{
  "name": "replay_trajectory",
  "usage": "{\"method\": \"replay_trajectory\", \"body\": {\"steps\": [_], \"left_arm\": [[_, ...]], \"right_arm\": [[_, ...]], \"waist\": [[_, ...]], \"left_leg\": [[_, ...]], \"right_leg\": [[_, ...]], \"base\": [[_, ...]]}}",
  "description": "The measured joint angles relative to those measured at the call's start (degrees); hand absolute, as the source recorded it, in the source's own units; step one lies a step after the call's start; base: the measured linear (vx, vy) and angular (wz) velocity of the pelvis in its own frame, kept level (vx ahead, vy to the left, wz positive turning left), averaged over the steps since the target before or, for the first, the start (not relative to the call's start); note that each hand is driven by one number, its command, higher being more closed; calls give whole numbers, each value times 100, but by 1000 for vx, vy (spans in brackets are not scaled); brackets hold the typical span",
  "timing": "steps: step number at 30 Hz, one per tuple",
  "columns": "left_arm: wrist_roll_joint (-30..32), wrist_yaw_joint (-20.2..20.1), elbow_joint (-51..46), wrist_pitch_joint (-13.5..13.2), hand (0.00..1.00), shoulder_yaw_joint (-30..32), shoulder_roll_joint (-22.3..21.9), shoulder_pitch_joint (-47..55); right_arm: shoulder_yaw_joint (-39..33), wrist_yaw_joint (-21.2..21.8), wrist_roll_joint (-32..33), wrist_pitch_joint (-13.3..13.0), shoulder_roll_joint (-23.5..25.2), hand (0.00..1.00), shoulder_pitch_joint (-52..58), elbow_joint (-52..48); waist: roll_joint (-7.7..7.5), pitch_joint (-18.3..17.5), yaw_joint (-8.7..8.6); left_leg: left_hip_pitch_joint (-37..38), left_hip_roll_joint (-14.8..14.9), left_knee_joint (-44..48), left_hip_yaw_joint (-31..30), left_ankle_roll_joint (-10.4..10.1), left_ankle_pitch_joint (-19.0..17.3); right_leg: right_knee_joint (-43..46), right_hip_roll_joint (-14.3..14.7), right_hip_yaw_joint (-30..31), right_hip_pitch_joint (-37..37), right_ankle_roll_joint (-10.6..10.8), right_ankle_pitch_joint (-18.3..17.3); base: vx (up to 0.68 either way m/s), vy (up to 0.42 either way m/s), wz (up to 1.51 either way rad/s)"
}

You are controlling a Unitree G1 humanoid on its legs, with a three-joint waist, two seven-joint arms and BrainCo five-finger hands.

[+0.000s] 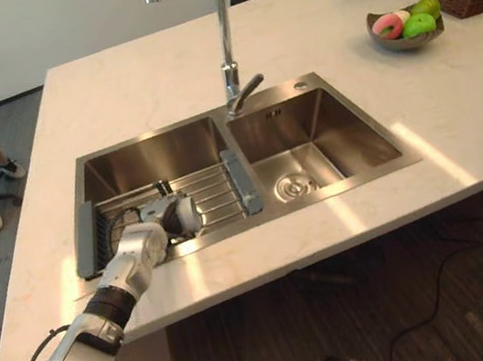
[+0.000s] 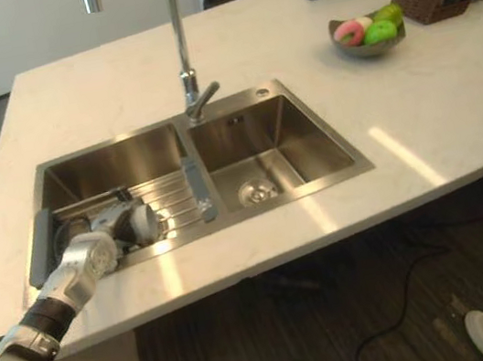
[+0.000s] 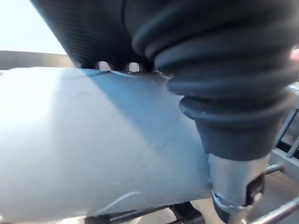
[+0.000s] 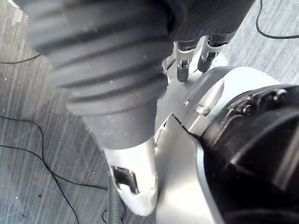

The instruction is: Walk over to the sink, pick up the cup, carry it to the dishwasher, place the cup inside the dishwasher, then close the dishwasher door

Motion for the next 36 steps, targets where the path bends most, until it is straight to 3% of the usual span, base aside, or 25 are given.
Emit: {"method": "replay_trajectory", "body": {"steps": [10,13,16,19,21,22,25,27,29,31,33,36], "left_arm": [[-150,-19,18,18,100,120,5,-8],[-289,249,107,-86,100,114,10,24],[-741,783,121,-306,100,86,71,65],[-1789,1294,-136,-544,100,152,281,205],[-3516,1640,-941,-691,100,601,291,644],[-3969,1674,-1243,-720,100,791,256,784],[-6320,1840,-3128,-807,100,2200,-190,1289],[-6762,1981,-3583,-1090,100,2679,-254,1375],[-7245,2218,-4304,-1731,100,3522,-325,1554],[-7899,2200,-4780,-2116,100,3872,-423,1778],[-8279,2099,-5028,-2244,100,3962,-584,2017],[-8782,1918,-5183,-2122,100,3917,-1002,2512]], "right_arm": [[4,24,-2,-51,-28,0,-12,-3],[11,39,-1,-62,-39,0,-9,-5],[14,44,8,-64,-54,0,-14,-11],[55,42,135,-70,-75,0,-21,-33],[56,46,232,-77,-37,0,-28,-69],[52,50,239,-79,-17,0,-28,-71],[-263,171,334,-84,100,0,57,-22],[-400,172,325,-66,115,0,88,5],[-632,187,294,-31,158,0,213,7],[-865,217,106,-30,217,0,284,22],[-959,272,7,-20,226,0,292,33],[-1085,286,-297,-23,247,0,259,32]], "waist": [[46,105,-2],[60,126,-2],[82,168,1],[108,225,5],[124,326,9],[98,365,16],[-31,440,367],[-32,440,469],[-31,441,696],[-25,437,872],[-4,424,986],[24,407,1110]], "left_leg": [[87,2,1,48,16,-28],[95,3,1,44,-18,-54],[94,2,1,1,-19,-56],[92,-4,1,-31,-2,-58],[64,-17,2,-150,25,-37],[43,-21,3,-188,28,-29],[-86,-57,75,-388,34,-20],[-138,-97,141,-485,36,-21],[-155,-120,265,-657,39,-23],[-166,-113,365,-826,39,-27],[-227,-104,465,-925,39,-27],[-352,-83,624,-1225,38,-28]], "right_leg": [[-24,-6,6,48,12,-10],[-35,-8,-3,55,12,-30],[-35,-7,-51,85,12,-46],[-26,-7,-102,112,15,-67],[-6,-6,-250,167,22,-82],[-7,-5,-314,177,24,-86],[-4,-13,-630,213,32,-95],[-1,-36,-718,249,30,-116],[60,-42,-890,386,0,-207],[250,-28,-1032,453,-10,-385],[398,-13,-1151,456,-36,-495],[708,32,-1393,470,-63,-682]], "base": [[-9,-12,-3],[-45,-9,1],[-20,-15,6],[11,-22,7],[27,-31,24],[21,-36,29],[41,-35,29],[38,-27,30],[26,-55,40],[-9,-84,42],[-36,-70,36],[-77,-58,50]]}}
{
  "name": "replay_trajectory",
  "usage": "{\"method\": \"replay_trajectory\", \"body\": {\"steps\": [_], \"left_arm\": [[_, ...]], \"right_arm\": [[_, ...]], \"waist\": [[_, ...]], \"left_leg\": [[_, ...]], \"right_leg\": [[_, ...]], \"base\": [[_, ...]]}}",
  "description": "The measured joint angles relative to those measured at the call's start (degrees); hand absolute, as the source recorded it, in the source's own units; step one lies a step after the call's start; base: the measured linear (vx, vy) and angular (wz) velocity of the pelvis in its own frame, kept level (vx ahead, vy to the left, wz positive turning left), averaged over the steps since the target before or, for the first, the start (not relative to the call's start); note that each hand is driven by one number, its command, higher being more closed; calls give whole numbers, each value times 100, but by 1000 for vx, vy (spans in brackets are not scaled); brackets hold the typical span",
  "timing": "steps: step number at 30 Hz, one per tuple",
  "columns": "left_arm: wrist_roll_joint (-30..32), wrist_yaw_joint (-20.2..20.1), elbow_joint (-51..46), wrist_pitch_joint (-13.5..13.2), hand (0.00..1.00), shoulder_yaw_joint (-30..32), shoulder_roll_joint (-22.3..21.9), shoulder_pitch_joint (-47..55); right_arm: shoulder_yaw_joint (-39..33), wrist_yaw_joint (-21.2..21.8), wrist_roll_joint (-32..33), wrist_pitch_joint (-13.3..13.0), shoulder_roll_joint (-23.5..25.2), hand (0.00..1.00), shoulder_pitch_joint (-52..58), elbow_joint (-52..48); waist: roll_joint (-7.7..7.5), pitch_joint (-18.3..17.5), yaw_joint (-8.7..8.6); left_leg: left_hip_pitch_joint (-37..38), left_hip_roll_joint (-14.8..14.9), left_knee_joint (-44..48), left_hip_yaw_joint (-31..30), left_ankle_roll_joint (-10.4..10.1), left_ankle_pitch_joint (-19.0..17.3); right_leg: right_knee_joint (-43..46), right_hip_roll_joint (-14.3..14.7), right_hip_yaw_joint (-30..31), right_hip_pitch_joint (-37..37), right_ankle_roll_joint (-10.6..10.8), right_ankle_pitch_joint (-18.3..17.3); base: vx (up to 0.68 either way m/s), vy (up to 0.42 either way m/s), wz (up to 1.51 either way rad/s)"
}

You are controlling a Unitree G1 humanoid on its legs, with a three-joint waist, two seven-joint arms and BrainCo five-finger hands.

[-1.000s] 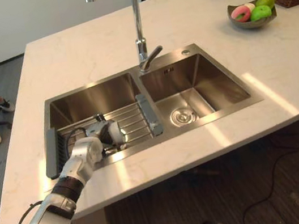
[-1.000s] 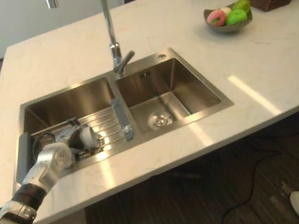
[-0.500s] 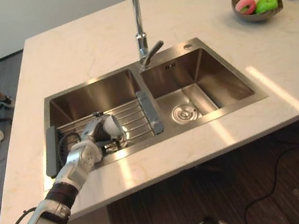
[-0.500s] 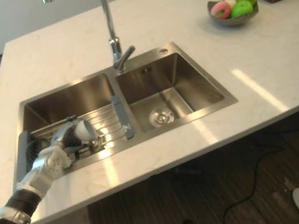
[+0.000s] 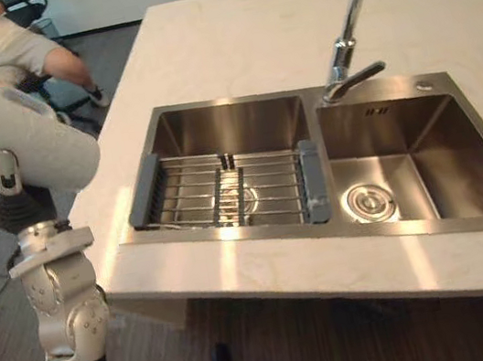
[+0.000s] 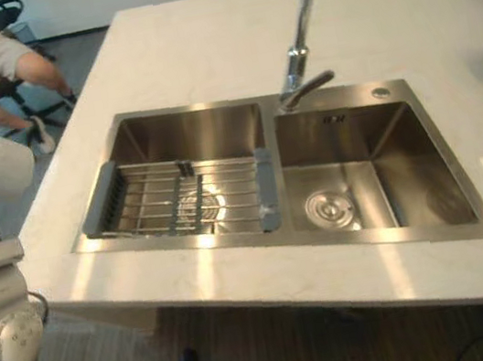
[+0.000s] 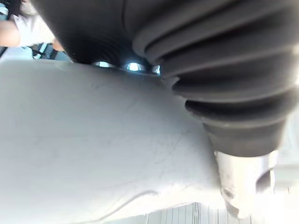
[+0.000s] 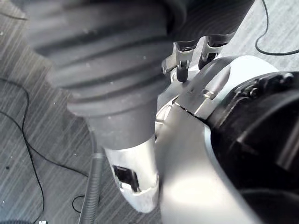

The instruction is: Walk over to the sink, pick up the cup, carry it to the dishwasher, place the cup inside the dishwasher, then close the dishwasher door

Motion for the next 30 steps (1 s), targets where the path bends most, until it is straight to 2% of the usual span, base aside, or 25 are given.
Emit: {"method": "replay_trajectory", "body": {"steps": [5,8,9,10,11,12,13,14,15,16,17,18,19,20,21,22,23,24,25,26,27,28,29,30], "left_arm": [[-107,112,-2,305,100,71,-98,480],[-106,174,-187,433,100,567,-212,878],[-106,252,-336,498,100,790,-244,1074],[-106,265,-411,545,100,874,-252,1152],[-109,264,-498,663,100,943,-253,1177],[-136,229,-550,767,100,942,-253,1177],[-182,172,-552,801,100,934,-257,1172],[-215,74,-554,817,100,942,-264,1191],[-214,26,-571,806,100,962,-268,1260],[-206,-51,-595,765,100,1048,-334,1433],[-207,-79,-594,740,100,1077,-401,1473],[-208,-132,-611,662,100,1133,-493,1501],[-220,-259,-562,516,100,980,-507,1419],[-230,-325,-464,519,100,948,-511,1257],[-303,-409,-432,549,100,974,-625,869],[-336,-527,-364,488,100,773,-716,447],[-332,-579,-365,490,100,620,-733,391],[-329,-657,-367,533,100,288,-749,403],[-323,-663,-387,558,100,112,-772,403],[-257,-719,-500,579,100,-156,-841,388],[-86,-778,-597,608,100,-316,-872,291],[-29,-777,-613,614,100,-380,-868,228],[96,-774,-607,665,100,-494,-873,75],[147,-768,-584,719,100,-657,-862,-52]], "right_arm": [[-160,6,-311,3,24,0,-3,0],[-282,22,-518,50,6,0,-19,-7],[-289,33,-608,59,0,0,-11,-7],[-308,60,-638,67,0,0,-13,-16],[-326,119,-673,87,11,0,-5,-26],[-331,142,-659,112,-4,0,46,-26],[-332,145,-653,129,-42,0,62,-25],[-338,138,-645,167,-106,0,107,-14],[-334,134,-662,191,-233,0,114,1],[-325,98,-763,172,-385,0,28,11],[-320,70,-840,169,-435,0,-11,27],[-316,20,-900,143,-492,0,-37,0],[-295,-29,-889,1,-652,0,-90,-113],[-315,-21,-869,-42,-637,0,-233,-91],[-379,7,-828,-46,-491,0,-426,-6],[-380,24,-646,-217,-327,0,-469,-48],[-353,20,-594,-254,-306,0,-480,-83],[-351,17,-562,-272,-309,0,-446,-188],[-327,13,-469,-275,-328,0,-393,-236],[-332,8,-363,-250,-427,0,-312,-277],[-385,-30,-366,-95,-473,0,-289,-256],[-431,-37,-366,-9,-473,0,-265,-243],[-538,-34,-345,197,-421,0,-178,-226],[-674,-14,-258,283,-353,0,-44,-265]], "waist": [[-2,9,148],[47,36,219],[85,58,242],[85,57,232],[69,74,210],[98,70,151],[170,70,113],[163,91,92],[298,97,152],[352,108,311],[330,105,368],[344,96,409],[678,108,301],[670,118,192],[253,81,-49],[119,349,-158],[47,389,-118],[-11,399,-144],[29,375,-183],[176,266,-271],[353,148,-337],[397,111,-367],[435,86,-470],[474,43,-631]], "left_leg": [[-75,-48,215,-362,-35,-46],[-127,-85,334,-587,1,-18],[-125,-99,320,-625,35,51],[-158,-125,272,-607,156,98],[-190,-146,173,-276,852,97],[-285,9,160,500,1287,-106],[-338,106,177,849,1392,-202],[-460,295,225,1393,1298,-255],[-627,479,391,1828,1115,-288],[-833,561,1090,2272,1079,-217],[-839,593,1437,2346,1086,-210],[-828,770,2128,2438,1254,-178],[-1023,971,2655,2682,1502,32],[-1085,926,2278,2645,1689,186],[-778,436,1101,2433,1685,574],[-562,950,2619,3286,2021,-518],[-252,1156,3081,3588,1827,-592],[420,1271,3231,3933,1317,-580],[691,1287,3165,4006,1137,-452],[1088,1246,2757,4011,831,-466],[1246,1050,2108,4059,528,-777],[1318,999,1907,4174,512,-887],[1463,904,1484,4581,425,-966],[1549,897,1190,5075,375,-993]], "right_leg": [[664,-70,-256,16,-34,-415],[1186,-115,-382,5,-100,-692],[1343,-115,-438,36,-149,-789],[1412,-119,-527,76,-172,-856],[1433,-113,-664,157,-215,-951],[1293,-33,-898,291,-282,-937],[1208,7,-1147,402,-289,-909],[1109,-2,-1456,476,-277,-799],[1103,-64,-1725,460,-319,-782],[1173,-329,-1867,299,-327,-736],[1238,-450,-1857,233,-318,-679],[1492,-627,-1823,85,-321,-661],[2656,-701,-1557,-525,-631,-1096],[2819,-514,-1414,-879,-944,-1244],[2056,-184,-1544,-1467,-1414,-1106],[1990,-248,-1899,-1359,-1654,-721],[2122,-355,-1911,-1369,-1768,-782],[2315,-567,-1927,-1365,-1748,-872],[2344,-617,-2001,-1338,-1705,-873],[2432,-712,-2181,-1389,-1738,-911],[2525,-869,-2429,-1483,-1744,-880],[2564,-945,-2569,-1487,-1741,-853],[2667,-1162,-2926,-1393,-1682,-807],[2665,-1295,-3357,-1212,-1567,-699]], "base": [[-109,-18,44],[-114,-36,42],[-118,-65,53],[-161,-71,95],[-206,-86,162],[-183,-94,191],[-160,-52,198],[-116,26,158],[-135,104,137],[-82,101,73],[-59,77,29],[-95,38,24],[-171,38,55],[-294,-37,125],[-240,-125,168],[-175,-166,144],[-118,-98,88],[-120,-19,34],[-136,21,64],[-192,121,93],[-163,117,99],[-282,213,118],[-259,191,150],[-314,238,167]]}}
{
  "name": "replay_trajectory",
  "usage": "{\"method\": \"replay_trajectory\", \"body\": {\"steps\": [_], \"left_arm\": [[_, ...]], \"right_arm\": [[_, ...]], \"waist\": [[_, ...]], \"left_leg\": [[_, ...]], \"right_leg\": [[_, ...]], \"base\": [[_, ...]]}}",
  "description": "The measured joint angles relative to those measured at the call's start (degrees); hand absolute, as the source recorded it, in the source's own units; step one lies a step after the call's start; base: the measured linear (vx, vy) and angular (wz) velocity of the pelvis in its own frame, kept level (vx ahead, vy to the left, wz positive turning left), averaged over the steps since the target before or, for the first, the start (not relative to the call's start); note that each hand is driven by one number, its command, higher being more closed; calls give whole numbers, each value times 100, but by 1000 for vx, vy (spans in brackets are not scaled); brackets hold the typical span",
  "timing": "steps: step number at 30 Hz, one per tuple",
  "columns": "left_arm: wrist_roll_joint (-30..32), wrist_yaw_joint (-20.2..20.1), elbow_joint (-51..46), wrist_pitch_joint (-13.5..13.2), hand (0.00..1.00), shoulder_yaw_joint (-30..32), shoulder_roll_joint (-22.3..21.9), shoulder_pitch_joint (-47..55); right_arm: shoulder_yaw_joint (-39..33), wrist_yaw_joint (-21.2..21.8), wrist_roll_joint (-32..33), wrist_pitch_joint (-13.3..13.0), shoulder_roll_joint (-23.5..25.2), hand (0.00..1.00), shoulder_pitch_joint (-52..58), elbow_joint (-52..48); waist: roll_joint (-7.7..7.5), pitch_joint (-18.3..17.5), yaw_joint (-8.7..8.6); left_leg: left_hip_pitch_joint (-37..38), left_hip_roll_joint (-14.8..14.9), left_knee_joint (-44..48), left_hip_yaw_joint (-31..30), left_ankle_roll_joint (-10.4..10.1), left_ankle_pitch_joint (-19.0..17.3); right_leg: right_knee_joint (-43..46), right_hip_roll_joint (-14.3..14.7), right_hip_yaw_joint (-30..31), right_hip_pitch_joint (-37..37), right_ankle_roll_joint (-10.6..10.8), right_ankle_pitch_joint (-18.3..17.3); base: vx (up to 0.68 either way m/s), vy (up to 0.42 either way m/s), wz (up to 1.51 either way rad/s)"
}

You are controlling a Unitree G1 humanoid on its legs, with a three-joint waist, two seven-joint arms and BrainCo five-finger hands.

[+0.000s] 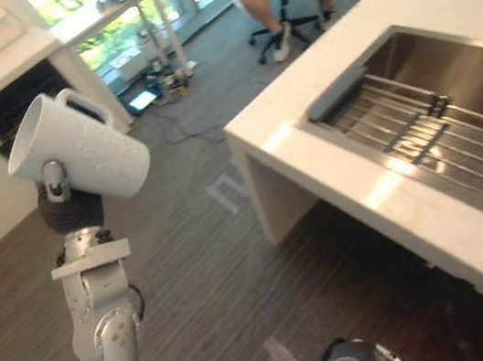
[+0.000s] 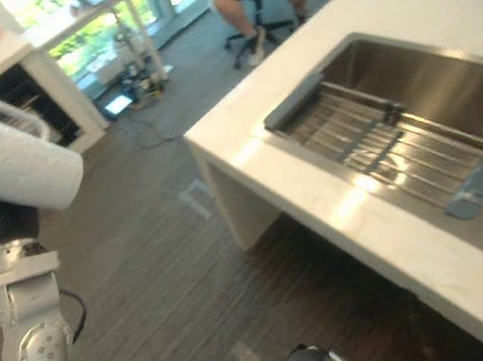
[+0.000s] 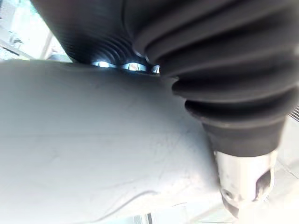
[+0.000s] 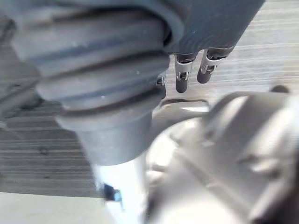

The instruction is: Walk over to the sink, pick up the cup, carry it to the dishwasher, place the cup inside the dishwasher, then close the dishwasher door

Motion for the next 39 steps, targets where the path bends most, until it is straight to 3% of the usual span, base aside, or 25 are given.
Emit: {"method": "replay_trajectory", "body": {"steps": [1,2,3,4,5,6,7,9,10,12,13,16,18,21,23,29,30,39], "left_arm": [[-2,-10,24,28,100,-113,7,-87],[-7,-21,126,70,100,-326,16,-295],[-5,-4,288,98,100,-448,71,-356],[-4,3,364,138,100,-458,114,-331],[-6,3,516,207,100,-437,247,-259],[-7,-15,690,227,100,-409,346,-179],[-7,-27,764,225,100,-401,386,-149],[-22,-131,1156,192,100,-417,476,-124],[-52,-148,1382,193,100,-469,476,-126],[-138,-172,1596,195,100,-514,479,-139],[-215,-183,1803,195,100,-609,484,-172],[-236,-106,1866,191,100,-736,576,-132],[-234,0,1752,194,100,-735,620,-6],[-226,-2,1714,333,100,-972,454,282],[-226,-11,1664,366,100,-1024,270,468],[-54,-50,1676,432,100,-1117,235,555],[555,15,1796,431,100,-1105,449,541],[562,-26,2021,368,100,-882,435,541]], "right_arm": [[-2,10,14,19,46,0,70,-12],[8,8,3,32,86,0,167,-12],[8,-17,-16,36,141,0,236,5],[8,-30,-25,43,147,0,275,18],[8,-37,-36,62,165,0,400,22],[-1,-14,-12,65,259,0,578,18],[-11,8,-2,64,326,0,658,18],[-58,92,-85,50,612,0,805,63],[-87,104,-229,-26,734,0,874,78],[-88,114,-343,-124,829,0,934,134],[-85,134,-358,-203,869,0,947,245],[27,152,-454,-457,769,0,798,186],[186,162,-467,-491,607,0,506,13],[526,234,-464,-425,253,0,102,-237],[809,267,-465,-359,179,0,-58,-240],[1376,222,-406,-91,320,0,-197,-223],[1492,151,-400,80,375,0,-297,-193],[1374,159,-342,83,387,0,-270,-194]], "waist": [[19,-23,-43],[24,-39,-18],[-91,-87,46],[-107,-124,58],[-106,-211,124],[-141,-310,172],[-150,-357,167],[-296,-399,124],[-342,-396,81],[-388,-373,28],[-524,-303,8],[-703,-242,232],[-725,-255,409],[-546,-255,340],[-549,-259,326],[-792,-263,372],[-938,-263,168],[-942,-259,150]], "left_leg": [[-1,-19,-132,138,-102,-25],[-62,-127,-446,72,-553,-74],[-237,-312,-597,-99,-575,-21],[-346,-373,-649,-196,-452,12],[-549,-444,-742,-380,-292,-4],[-629,-589,-982,-601,-231,69],[-672,-669,-1105,-748,-155,159],[-907,-886,-1307,-1516,90,455],[-1102,-936,-1296,-2026,228,593],[-1244,-1010,-1310,-2596,274,714],[-1271,-1127,-1310,-3188,291,835],[-1089,-1297,-1348,-3750,196,990],[-828,-1308,-1827,-3786,112,1240],[-881,-1179,-1871,-3813,58,1326],[-879,-1122,-1872,-3841,28,1346],[-1000,-1044,-1873,-3802,-10,1372],[-861,-1019,-1875,-3432,-6,1317],[-875,-1039,-1874,-3422,-7,1249]], "right_leg": [[-7,-52,-206,70,98,89],[-24,-146,-520,139,192,197],[-156,-280,-717,160,297,419],[-298,-265,-802,194,341,579],[-568,-170,-809,188,409,960],[-901,-46,-174,92,306,1344],[-1070,45,241,60,317,1486],[-1527,418,2117,-28,349,1638],[-1698,788,3189,18,356,1438],[-1849,1176,4226,150,453,1057],[-1898,1528,4958,365,578,768],[-1869,1515,5022,672,903,582],[-1930,1522,4995,757,1130,429],[-1983,1641,4754,815,1108,442],[-2070,1717,4707,885,1068,473],[-2507,1839,4715,953,1055,708],[-2902,1834,4806,1151,1099,979],[-2879,1835,4861,1077,1068,921]], "base": [[-226,188,170],[-318,277,135],[-322,274,117],[-379,296,88],[-274,242,85],[-253,261,90],[-229,304,111],[-125,188,175],[7,60,197],[35,0,191],[13,-87,217],[-11,-72,134],[-56,-133,24],[-101,-115,26],[-51,-57,8],[-11,-16,0],[6,1,-4],[0,0,-2]]}}
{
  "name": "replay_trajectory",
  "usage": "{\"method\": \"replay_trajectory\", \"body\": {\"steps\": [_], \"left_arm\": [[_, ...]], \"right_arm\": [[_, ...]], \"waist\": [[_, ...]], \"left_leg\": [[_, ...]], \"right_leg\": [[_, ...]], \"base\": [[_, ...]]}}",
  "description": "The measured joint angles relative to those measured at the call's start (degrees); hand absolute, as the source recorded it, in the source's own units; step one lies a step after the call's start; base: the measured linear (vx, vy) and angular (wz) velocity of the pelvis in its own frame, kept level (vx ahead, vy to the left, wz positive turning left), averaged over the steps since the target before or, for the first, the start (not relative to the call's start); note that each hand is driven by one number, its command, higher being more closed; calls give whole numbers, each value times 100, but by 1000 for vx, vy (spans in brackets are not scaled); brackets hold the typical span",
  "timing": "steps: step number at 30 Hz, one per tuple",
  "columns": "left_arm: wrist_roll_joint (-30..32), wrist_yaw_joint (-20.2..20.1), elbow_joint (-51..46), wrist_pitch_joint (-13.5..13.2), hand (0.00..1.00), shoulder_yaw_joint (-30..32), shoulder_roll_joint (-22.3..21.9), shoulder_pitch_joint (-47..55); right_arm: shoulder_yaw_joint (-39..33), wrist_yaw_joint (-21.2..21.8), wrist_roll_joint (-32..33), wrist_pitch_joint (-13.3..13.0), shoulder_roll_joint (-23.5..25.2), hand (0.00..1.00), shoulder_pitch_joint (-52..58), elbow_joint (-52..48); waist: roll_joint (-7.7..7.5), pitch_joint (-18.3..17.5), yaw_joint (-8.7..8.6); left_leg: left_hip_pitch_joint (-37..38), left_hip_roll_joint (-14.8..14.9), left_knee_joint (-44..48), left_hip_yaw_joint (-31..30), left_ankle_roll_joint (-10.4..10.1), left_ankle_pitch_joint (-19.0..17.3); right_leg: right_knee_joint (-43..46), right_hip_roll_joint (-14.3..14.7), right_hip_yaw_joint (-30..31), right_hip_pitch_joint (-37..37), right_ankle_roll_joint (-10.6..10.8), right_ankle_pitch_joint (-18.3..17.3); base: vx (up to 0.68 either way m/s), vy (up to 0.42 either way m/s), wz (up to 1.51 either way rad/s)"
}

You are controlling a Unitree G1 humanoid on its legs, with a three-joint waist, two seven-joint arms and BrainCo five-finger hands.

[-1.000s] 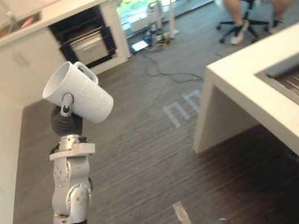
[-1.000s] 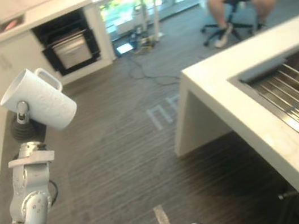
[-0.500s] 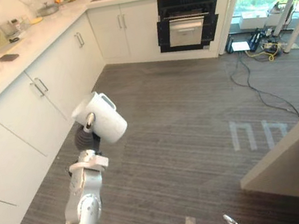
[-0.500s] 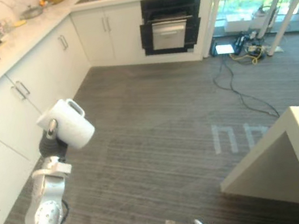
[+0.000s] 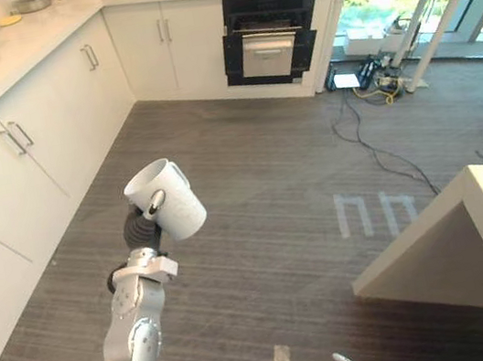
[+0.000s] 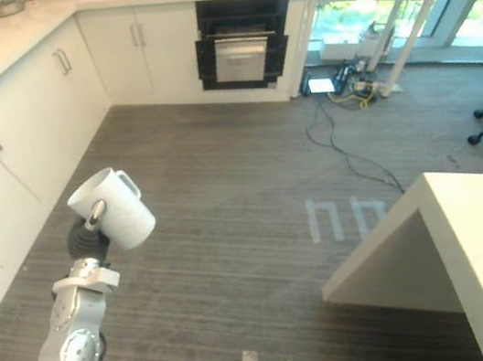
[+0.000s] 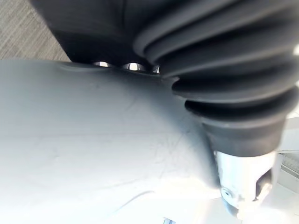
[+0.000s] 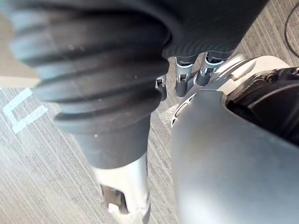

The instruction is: Walk over to the sink, pick up the cup, carry it to the dishwasher, place the cup inside the dishwasher, then close the dishwasher door

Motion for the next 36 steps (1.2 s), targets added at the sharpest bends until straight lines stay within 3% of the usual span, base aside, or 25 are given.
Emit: {"method": "replay_trajectory", "body": {"steps": [4,7,10,11,13,14,16,17,18,19,21,23,24,25,26,27,28,29,30,31,32,33,34,36], "left_arm": [[114,-84,397,-87,100,246,-2,6],[128,-281,537,-113,100,233,-1,4],[215,-343,531,-165,100,227,-37,-3],[221,-345,533,-168,100,182,-54,-6],[288,-347,535,-169,100,80,-36,-54],[397,-335,546,-176,100,-37,-27,-134],[597,-282,554,-214,100,-172,-37,-262],[684,-213,597,-271,100,-182,-47,-301],[752,-197,655,-285,100,-203,-85,-301],[851,-211,702,-293,100,-244,-153,-296],[992,-250,700,-354,100,-305,-156,-307],[1309,-321,679,-496,100,-484,-110,-390],[1415,-360,672,-527,100,-556,-55,-451],[1464,-368,671,-539,100,-595,-18,-469],[1467,-382,658,-540,100,-690,20,-462],[1458,-387,524,-540,100,-690,-7,-439],[1449,-385,396,-540,100,-677,-23,-413],[1444,-396,132,-537,100,-662,-39,-305],[1436,-453,-178,-530,100,-610,-82,-186],[1436,-489,-270,-529,100,-583,-127,-184],[1438,-505,-392,-540,100,-561,-253,-133],[1439,-506,-516,-594,100,-564,-468,-5],[1439,-501,-564,-597,100,-570,-552,52],[1438,-455,-594,-596,100,-540,-728,209]], "right_arm": [[-248,31,240,3,44,0,112,-20],[-589,-58,628,-40,99,0,202,-85],[-866,-325,645,-246,208,0,230,-133],[-915,-442,493,-427,204,0,146,-228],[-902,-603,412,-646,209,0,97,-497],[-876,-713,405,-820,205,0,80,-727],[-721,-889,407,-1118,174,0,44,-977],[-675,-951,409,-1222,183,0,-97,-993],[-671,-1040,420,-1284,200,0,-118,-1102],[-659,-1139,442,-1415,250,0,-53,-1304],[-657,-1149,441,-1559,352,0,66,-1564],[-610,-1151,433,-1720,532,0,391,-1852],[-533,-1149,439,-1795,558,0,505,-1846],[-511,-1152,439,-1821,564,0,572,-1823],[-513,-1156,441,-1858,564,0,780,-1818],[-526,-1164,453,-1894,551,0,948,-1822],[-552,-1174,464,-1901,545,0,1003,-1830],[-574,-1181,610,-1903,535,0,1120,-1835],[-569,-1177,687,-1905,564,0,1169,-1826],[-561,-1171,698,-1905,617,0,1146,-1830],[-550,-1124,798,-1906,709,0,1174,-1923],[-554,-1108,799,-1918,718,0,1245,-2081],[-552,-1101,789,-1938,693,0,1241,-2099],[-482,-1103,792,-2041,560,0,1076,-2099]], "waist": [[-1,7,-29],[-7,9,-151],[23,19,-139],[132,45,-134],[153,72,-141],[114,92,-141],[89,205,-164],[55,318,-168],[104,368,-193],[151,390,-272],[167,405,-386],[52,469,-433],[-36,520,-439],[-90,559,-448],[-110,562,-485],[-46,546,-488],[36,531,-490],[234,438,-494],[425,361,-515],[500,320,-538],[481,332,-534],[509,314,-507],[538,298,-489],[565,277,-339]], "left_leg": [[-103,-82,0,6,25,-14],[-168,-247,2,239,133,0],[-153,-380,1,325,238,-101],[-141,-353,2,309,282,-144],[84,-384,44,271,393,-220],[249,-451,45,159,476,-281],[437,-541,186,-108,653,-533],[427,-495,550,-200,668,-791],[416,-429,750,-275,667,-958],[428,-385,890,-381,673,-1104],[457,-404,864,-491,672,-1172],[637,-595,743,-557,646,-1261],[725,-710,794,-569,637,-1370],[822,-756,825,-562,630,-1455],[1002,-762,942,-512,561,-1703],[1112,-728,1110,-495,477,-2005],[1155,-665,1186,-496,470,-2162],[1324,-507,1192,-488,555,-2390],[1269,-317,1962,-386,395,-2491],[990,-135,2712,-257,258,-2493],[422,191,4246,-203,-398,-2046],[-125,529,5589,-235,-859,-1212],[-356,692,6176,-207,-904,-1029],[-985,1244,7288,189,-415,-1223]], "right_leg": [[119,-68,-106,-114,10,-111],[372,-282,-452,-95,70,-311],[844,-508,-681,-123,144,-465],[1486,-592,-799,-354,145,-466],[3103,-930,-794,-900,-14,-358],[4203,-1205,-757,-1300,-412,65],[5565,-1381,-316,-2027,-753,666],[6150,-1151,7,-2433,-581,111],[6168,-925,22,-2643,-556,-141],[5600,-658,-56,-2813,-350,-324],[3997,-390,-209,-2842,-114,-295],[906,-80,-168,-2636,167,560],[507,-146,-123,-2636,173,672],[506,-195,-129,-2629,140,683],[736,-266,-128,-2582,-36,648],[1145,-288,-114,-2615,-520,764],[1430,-250,-145,-2699,-635,801],[1860,-137,-280,-2769,-760,694],[2142,14,-426,-2719,-922,399],[2229,72,-445,-2655,-938,233],[2163,207,-465,-2346,-904,8],[2028,381,-446,-2022,-957,-164],[1979,472,-420,-1860,-990,-235],[1669,752,-156,-1187,-1010,-424]], "base": [[30,6,13],[87,34,52],[117,47,41],[64,76,17],[99,127,25],[130,128,34],[184,97,43],[206,87,40],[180,69,47],[149,46,58],[133,-17,55],[293,-121,46],[357,-150,40],[434,-182,45],[496,-213,42],[518,-219,33],[619,-270,16],[641,-249,-3],[625,-254,-6],[415,-174,-15],[496,-224,-21],[520,-207,-26],[650,-213,-42],[548,-134,-58]]}}
